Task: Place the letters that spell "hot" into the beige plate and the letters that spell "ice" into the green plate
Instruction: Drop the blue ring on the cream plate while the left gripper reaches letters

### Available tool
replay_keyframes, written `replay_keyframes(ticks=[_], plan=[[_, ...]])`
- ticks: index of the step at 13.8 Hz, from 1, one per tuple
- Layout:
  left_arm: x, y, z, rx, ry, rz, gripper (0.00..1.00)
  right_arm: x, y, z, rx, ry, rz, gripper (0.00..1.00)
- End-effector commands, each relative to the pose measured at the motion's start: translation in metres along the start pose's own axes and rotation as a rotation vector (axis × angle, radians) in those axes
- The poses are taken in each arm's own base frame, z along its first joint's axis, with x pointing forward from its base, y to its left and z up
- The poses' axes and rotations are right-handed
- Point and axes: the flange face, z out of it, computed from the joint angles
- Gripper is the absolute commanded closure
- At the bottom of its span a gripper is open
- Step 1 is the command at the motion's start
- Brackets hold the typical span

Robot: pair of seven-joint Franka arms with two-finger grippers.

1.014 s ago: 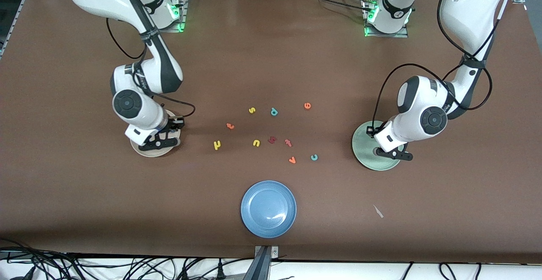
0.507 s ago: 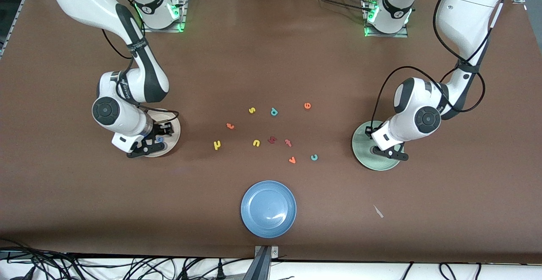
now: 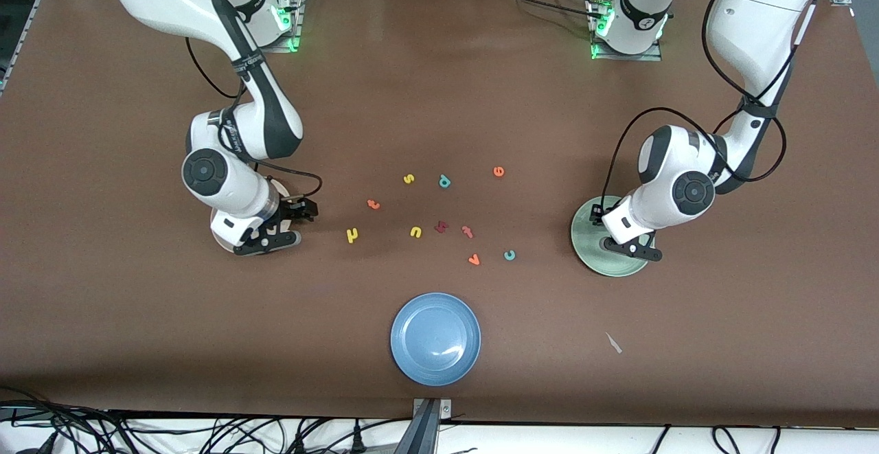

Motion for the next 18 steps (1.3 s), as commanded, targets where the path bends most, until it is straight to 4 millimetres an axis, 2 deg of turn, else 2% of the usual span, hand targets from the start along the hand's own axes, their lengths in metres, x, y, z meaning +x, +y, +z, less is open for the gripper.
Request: replay_keyframes(ticks=[1, 4, 8, 12, 15, 17, 18], plan=[[0.002, 0.004, -0.028, 0.028, 0.036, 0.029, 0.00, 0.020, -0.025, 0.006, 0.008, 0.014, -0.004, 0.00], [0.005, 0.015, -0.057, 0.036, 0.074, 0.035, 0.00, 0.031, -0.054, 0.024, 0.006, 0.013, -0.041, 0.00], [0.000, 0.045, -0.078, 0.033, 0.070, 0.004, 0.00, 0.039, -0.078, 0.039, 0.022, 0.008, -0.030, 0.00], [-0.007, 0.105, -0.079, 0.013, 0.051, -0.131, 0.00, 0.046, -0.086, 0.056, 0.022, 0.004, -0.026, 0.00], [-0.023, 0.176, -0.068, -0.008, 0.027, -0.249, 0.00, 0.050, -0.096, 0.065, 0.022, 0.004, -0.023, 0.00], [-0.033, 0.210, -0.061, -0.013, 0.011, -0.282, 0.00, 0.050, -0.099, 0.065, 0.022, 0.006, -0.014, 0.01], [-0.038, 0.224, -0.055, -0.015, 0.001, -0.279, 0.00, 0.050, -0.100, 0.066, 0.022, 0.004, -0.015, 0.06]])
